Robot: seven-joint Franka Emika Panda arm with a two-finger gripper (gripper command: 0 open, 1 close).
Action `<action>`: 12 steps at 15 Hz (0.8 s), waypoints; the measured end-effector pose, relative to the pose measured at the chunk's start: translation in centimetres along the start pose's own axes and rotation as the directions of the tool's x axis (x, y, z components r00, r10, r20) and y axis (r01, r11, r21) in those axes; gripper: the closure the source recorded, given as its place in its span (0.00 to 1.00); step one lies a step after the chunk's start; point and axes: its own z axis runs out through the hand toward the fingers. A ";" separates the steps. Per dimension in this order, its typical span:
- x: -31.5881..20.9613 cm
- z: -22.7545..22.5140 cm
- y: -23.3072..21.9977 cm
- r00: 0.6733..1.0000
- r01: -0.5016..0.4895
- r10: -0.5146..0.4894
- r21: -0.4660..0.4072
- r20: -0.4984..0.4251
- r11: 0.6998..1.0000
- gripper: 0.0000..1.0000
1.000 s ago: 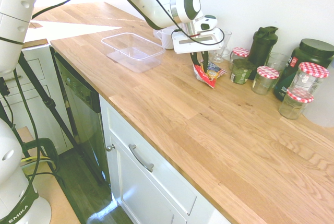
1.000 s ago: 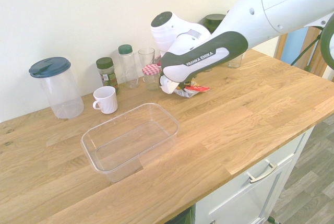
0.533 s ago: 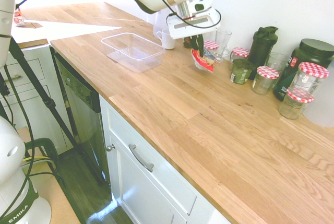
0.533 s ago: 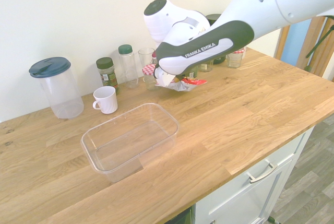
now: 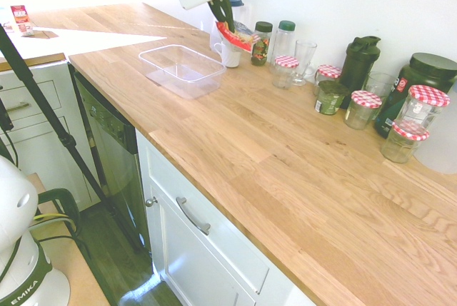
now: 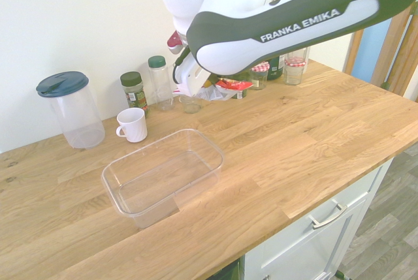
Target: Put the chip bag into the container
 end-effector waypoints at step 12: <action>-11.7 -2.2 -7.9 0.979 0.197 -0.196 -0.009 0.051 0.980 1.00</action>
